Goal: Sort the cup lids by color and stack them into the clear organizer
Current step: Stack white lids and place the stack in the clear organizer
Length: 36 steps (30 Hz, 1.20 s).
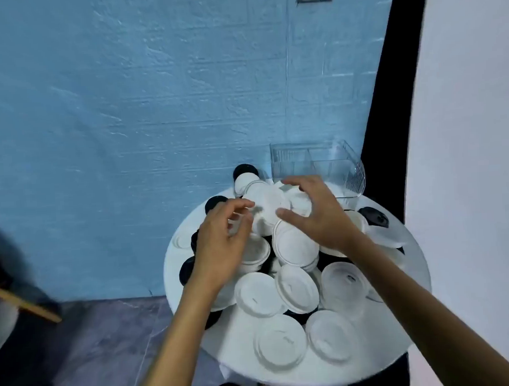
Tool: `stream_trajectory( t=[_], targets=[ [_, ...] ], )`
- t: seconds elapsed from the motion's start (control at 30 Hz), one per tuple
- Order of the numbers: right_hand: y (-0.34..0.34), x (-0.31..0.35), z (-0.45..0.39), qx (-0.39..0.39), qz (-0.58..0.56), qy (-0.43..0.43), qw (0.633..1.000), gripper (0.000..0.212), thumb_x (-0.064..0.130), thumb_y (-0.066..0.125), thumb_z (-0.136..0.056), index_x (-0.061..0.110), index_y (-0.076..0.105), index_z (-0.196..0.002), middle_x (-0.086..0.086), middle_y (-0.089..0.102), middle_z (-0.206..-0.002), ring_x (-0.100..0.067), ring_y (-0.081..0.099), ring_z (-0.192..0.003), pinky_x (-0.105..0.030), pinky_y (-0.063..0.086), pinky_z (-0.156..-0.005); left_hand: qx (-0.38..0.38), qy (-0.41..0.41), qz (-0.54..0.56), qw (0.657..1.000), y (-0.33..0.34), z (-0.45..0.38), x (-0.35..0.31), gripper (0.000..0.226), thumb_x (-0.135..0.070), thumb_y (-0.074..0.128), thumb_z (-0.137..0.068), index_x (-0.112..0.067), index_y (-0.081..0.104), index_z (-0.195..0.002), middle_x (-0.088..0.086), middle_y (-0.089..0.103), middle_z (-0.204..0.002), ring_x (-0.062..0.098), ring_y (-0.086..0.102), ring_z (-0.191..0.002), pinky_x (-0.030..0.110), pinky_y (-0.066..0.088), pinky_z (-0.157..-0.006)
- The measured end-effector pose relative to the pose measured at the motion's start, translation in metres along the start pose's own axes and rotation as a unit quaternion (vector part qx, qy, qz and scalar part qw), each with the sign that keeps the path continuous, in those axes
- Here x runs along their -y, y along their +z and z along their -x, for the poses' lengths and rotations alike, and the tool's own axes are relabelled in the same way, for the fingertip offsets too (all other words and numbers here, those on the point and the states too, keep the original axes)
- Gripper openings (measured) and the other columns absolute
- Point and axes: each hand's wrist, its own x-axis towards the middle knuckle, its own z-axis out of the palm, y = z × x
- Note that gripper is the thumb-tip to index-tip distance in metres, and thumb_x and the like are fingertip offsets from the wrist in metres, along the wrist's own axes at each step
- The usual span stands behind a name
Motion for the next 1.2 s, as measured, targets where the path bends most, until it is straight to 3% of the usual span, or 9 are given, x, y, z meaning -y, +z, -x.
stream_trajectory(
  t=[0.1,0.33,0.43,0.57,0.77,0.97,1.07,1.13,1.2],
  targets=[
    [0.002,0.004,-0.010,0.103,0.048,0.061,0.992,0.084,0.065,0.072,-0.077,0.037,0.039,-0.150,0.003,0.043,-0.147,-0.021,0.042,-0.138,-0.052,0.031,-0.117,0.003,-0.039,-0.007,0.999,0.006,0.002,-0.001,0.019,-0.023,0.061,-0.099,-0.036,0.065,-0.112,-0.013,0.064,-0.114,0.001,0.059,-0.102,0.033,0.052,-0.088],
    [0.012,0.014,-0.031,0.182,0.158,0.107,0.965,0.099,0.068,0.077,-0.070,0.041,0.029,-0.152,0.001,0.045,-0.150,-0.029,0.035,-0.140,-0.040,0.024,-0.106,-0.016,-0.056,-0.016,0.998,0.009,-0.004,0.005,0.024,-0.021,0.064,-0.096,-0.034,0.065,-0.116,-0.013,0.057,-0.117,0.000,0.059,-0.102,0.033,0.055,-0.087],
    [0.018,0.010,-0.031,0.179,0.174,0.102,0.963,0.099,0.069,0.078,-0.067,0.043,0.030,-0.151,0.005,0.047,-0.147,-0.024,0.036,-0.137,-0.034,0.018,-0.096,-0.015,-0.053,-0.020,0.998,0.009,-0.009,0.011,0.023,-0.023,0.065,-0.096,-0.033,0.065,-0.117,-0.013,0.056,-0.116,0.001,0.060,-0.102,0.037,0.055,-0.089],
    [0.021,0.003,-0.033,0.150,0.144,0.100,0.973,0.096,0.064,0.081,-0.069,0.040,0.036,-0.151,0.009,0.045,-0.150,-0.019,0.035,-0.139,-0.028,0.013,-0.097,-0.014,-0.047,-0.020,0.999,0.010,-0.010,0.014,0.025,-0.022,0.063,-0.097,-0.037,0.063,-0.117,-0.015,0.055,-0.118,0.001,0.060,-0.104,0.037,0.055,-0.088],
    [0.015,0.000,-0.038,0.110,0.048,0.061,0.991,0.094,0.058,0.086,-0.067,0.036,0.043,-0.147,0.014,0.047,-0.137,-0.006,0.045,-0.130,-0.030,0.030,-0.111,-0.022,-0.026,-0.018,0.999,0.013,-0.019,0.012,0.025,-0.022,0.061,-0.099,-0.038,0.063,-0.118,-0.022,0.055,-0.118,0.004,0.061,-0.104,0.034,0.055,-0.085],
    [0.001,0.010,-0.046,0.086,0.003,0.040,0.996,0.093,0.047,0.092,-0.064,0.036,0.046,-0.145,0.017,0.047,-0.132,0.009,0.044,-0.115,-0.012,0.032,-0.101,-0.024,-0.008,-0.012,1.000,0.012,-0.033,0.010,0.030,-0.027,0.063,-0.098,-0.042,0.060,-0.124,-0.023,0.054,-0.120,0.007,0.060,-0.110,0.039,0.053,-0.091],
    [0.004,0.018,-0.046,0.088,-0.005,-0.003,0.996,0.093,0.045,0.091,-0.067,0.038,0.044,-0.147,0.020,0.046,-0.127,0.018,0.042,-0.116,0.000,0.029,-0.097,-0.012,-0.033,0.053,0.998,0.009,-0.038,-0.002,0.039,-0.047,0.062,-0.093,-0.047,0.054,-0.131,-0.020,0.061,-0.121,0.010,0.063,-0.110,0.039,0.054,-0.095],
    [0.007,0.026,-0.046,0.083,-0.018,-0.028,0.996,0.095,0.041,0.089,-0.068,0.033,0.042,-0.151,0.026,0.043,-0.127,0.013,0.044,-0.122,-0.002,0.030,-0.101,0.012,-0.072,0.111,0.991,0.009,-0.043,-0.011,0.047,-0.057,0.059,-0.090,-0.050,0.049,-0.135,-0.015,0.066,-0.120,0.010,0.066,-0.109,0.041,0.055,-0.096],
    [0.010,0.034,-0.048,0.078,-0.022,-0.044,0.996,0.099,0.035,0.087,-0.068,0.030,0.037,-0.154,0.023,0.046,-0.131,0.005,0.046,-0.126,-0.010,0.033,-0.108,0.026,-0.089,0.151,0.984,0.013,-0.047,-0.020,0.048,-0.051,0.062,-0.094,-0.050,0.045,-0.138,-0.019,0.068,-0.119,0.004,0.066,-0.109,0.039,0.055,-0.098]
  ],
)
